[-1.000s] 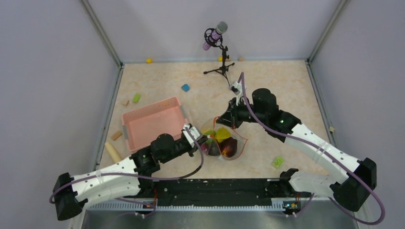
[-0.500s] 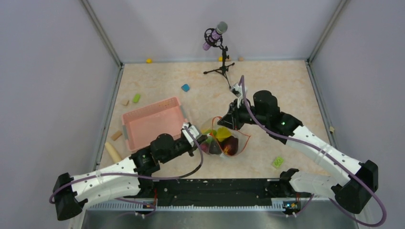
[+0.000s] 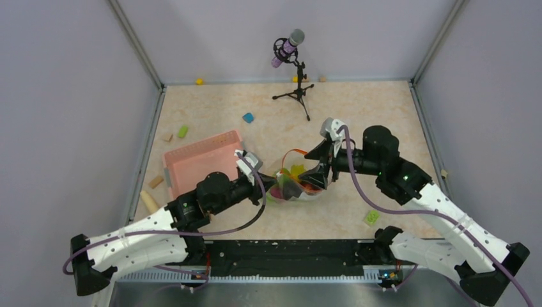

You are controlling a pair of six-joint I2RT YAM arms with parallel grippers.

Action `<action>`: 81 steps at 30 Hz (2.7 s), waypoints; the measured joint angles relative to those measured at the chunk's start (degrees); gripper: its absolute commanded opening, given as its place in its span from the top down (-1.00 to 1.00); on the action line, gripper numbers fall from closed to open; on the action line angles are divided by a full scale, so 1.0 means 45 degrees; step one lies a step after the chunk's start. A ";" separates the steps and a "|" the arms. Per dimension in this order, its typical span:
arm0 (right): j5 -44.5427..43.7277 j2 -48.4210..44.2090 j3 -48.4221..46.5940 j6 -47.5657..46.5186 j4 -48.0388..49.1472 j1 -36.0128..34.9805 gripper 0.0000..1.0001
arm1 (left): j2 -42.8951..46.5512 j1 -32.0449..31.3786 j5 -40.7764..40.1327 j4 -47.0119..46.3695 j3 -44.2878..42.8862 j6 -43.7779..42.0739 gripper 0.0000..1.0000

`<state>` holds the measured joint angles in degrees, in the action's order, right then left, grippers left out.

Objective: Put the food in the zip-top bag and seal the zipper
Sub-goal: Adjust the zipper food storage bag at the center of the board, then zip the zipper food storage bag at the center of the board.

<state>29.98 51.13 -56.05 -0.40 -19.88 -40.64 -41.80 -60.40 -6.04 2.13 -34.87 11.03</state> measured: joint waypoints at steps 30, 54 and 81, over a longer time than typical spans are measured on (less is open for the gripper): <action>0.5367 0.3779 -0.1642 -0.7116 -0.1418 -0.2127 -0.40 | 0.0000 0.0000 0.1384 0.3123 -0.1229 0.2633 1.00; 0.4809 0.4571 -0.1656 -0.7631 -0.1462 -0.2370 -0.27 | 0.0117 0.0000 0.2069 0.5158 -0.2239 0.2229 1.00; 0.3910 0.5537 -0.2501 -0.7674 -0.2302 -0.2535 0.24 | -0.0160 0.0000 0.2521 0.5197 -0.2239 0.1948 1.00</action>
<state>47.57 76.05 -67.31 -34.94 -30.24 -52.05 -42.52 -60.40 5.30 25.52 -44.95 19.79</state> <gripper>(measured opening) 0.449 0.011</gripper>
